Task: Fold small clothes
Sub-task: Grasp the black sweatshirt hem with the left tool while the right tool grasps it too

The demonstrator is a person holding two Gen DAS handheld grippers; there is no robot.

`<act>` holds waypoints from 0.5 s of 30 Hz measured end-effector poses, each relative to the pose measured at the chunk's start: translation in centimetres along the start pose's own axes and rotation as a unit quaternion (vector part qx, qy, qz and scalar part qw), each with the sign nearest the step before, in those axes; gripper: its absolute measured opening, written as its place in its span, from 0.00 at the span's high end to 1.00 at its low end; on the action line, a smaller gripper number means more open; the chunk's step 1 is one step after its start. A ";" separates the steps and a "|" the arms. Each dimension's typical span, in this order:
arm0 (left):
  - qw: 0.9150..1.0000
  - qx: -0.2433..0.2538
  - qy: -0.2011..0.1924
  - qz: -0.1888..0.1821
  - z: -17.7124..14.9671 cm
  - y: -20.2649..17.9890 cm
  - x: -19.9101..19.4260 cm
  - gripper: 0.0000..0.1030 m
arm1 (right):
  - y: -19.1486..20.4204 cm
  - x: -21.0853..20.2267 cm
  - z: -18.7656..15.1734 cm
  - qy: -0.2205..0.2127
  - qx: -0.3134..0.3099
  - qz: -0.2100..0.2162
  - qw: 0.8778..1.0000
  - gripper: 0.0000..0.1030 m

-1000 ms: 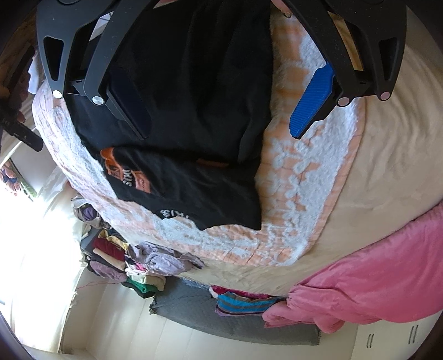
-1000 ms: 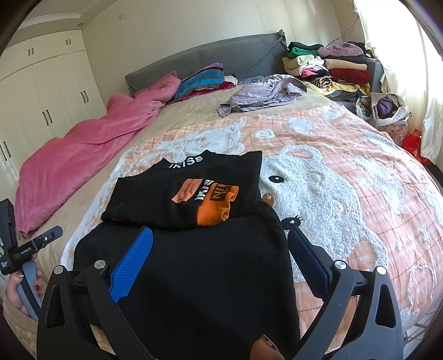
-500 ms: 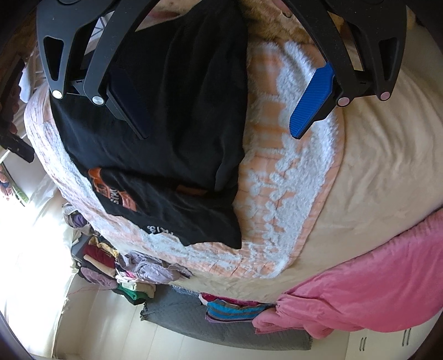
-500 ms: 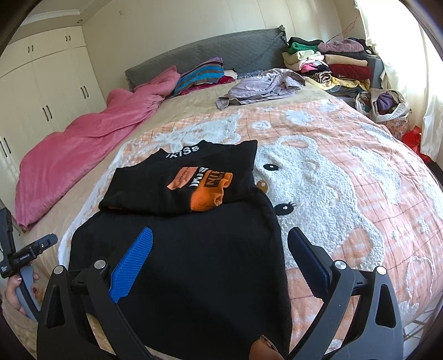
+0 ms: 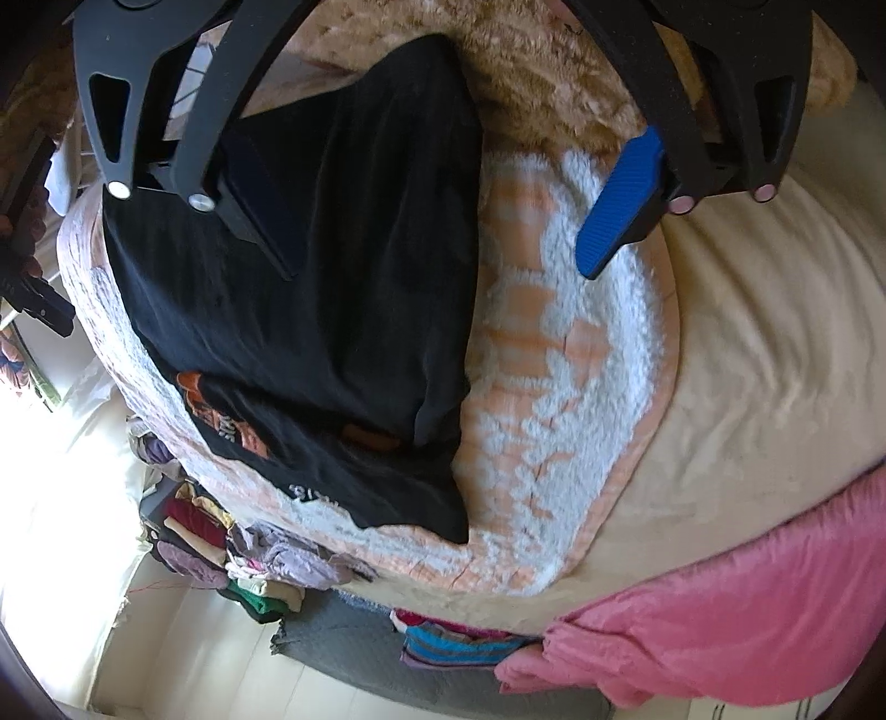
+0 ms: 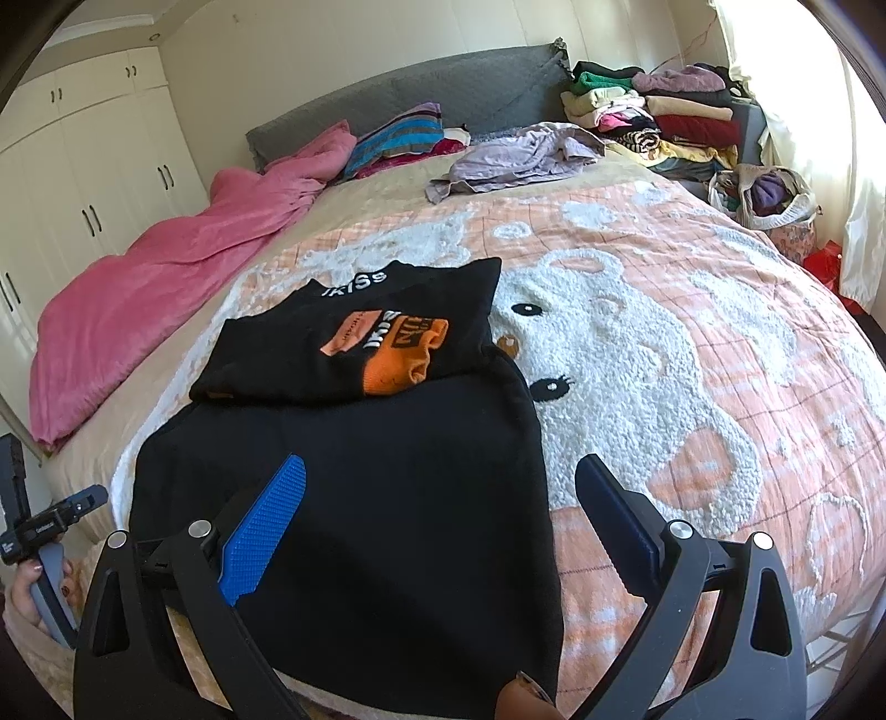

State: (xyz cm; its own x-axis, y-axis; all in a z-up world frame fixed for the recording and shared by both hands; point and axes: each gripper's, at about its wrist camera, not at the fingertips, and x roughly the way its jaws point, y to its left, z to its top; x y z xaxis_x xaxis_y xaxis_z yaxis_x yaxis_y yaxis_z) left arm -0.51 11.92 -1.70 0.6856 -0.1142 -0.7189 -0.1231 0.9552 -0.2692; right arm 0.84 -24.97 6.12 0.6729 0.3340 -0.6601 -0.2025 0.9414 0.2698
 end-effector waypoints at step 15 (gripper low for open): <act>0.996 -0.040 0.079 -0.031 -2.4 1.3 1.3 0.50 | -0.6 1.1 -2.6 0.030 0.003 0.014 0.999 0.06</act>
State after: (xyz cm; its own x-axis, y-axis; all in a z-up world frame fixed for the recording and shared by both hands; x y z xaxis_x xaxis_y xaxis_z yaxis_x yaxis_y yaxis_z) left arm -1.51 12.32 -4.51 0.5725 -0.2191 -0.7901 -0.1452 0.9213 -0.3607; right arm -0.19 -25.04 3.44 0.6238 0.3617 -0.6928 -0.2159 0.9317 0.2921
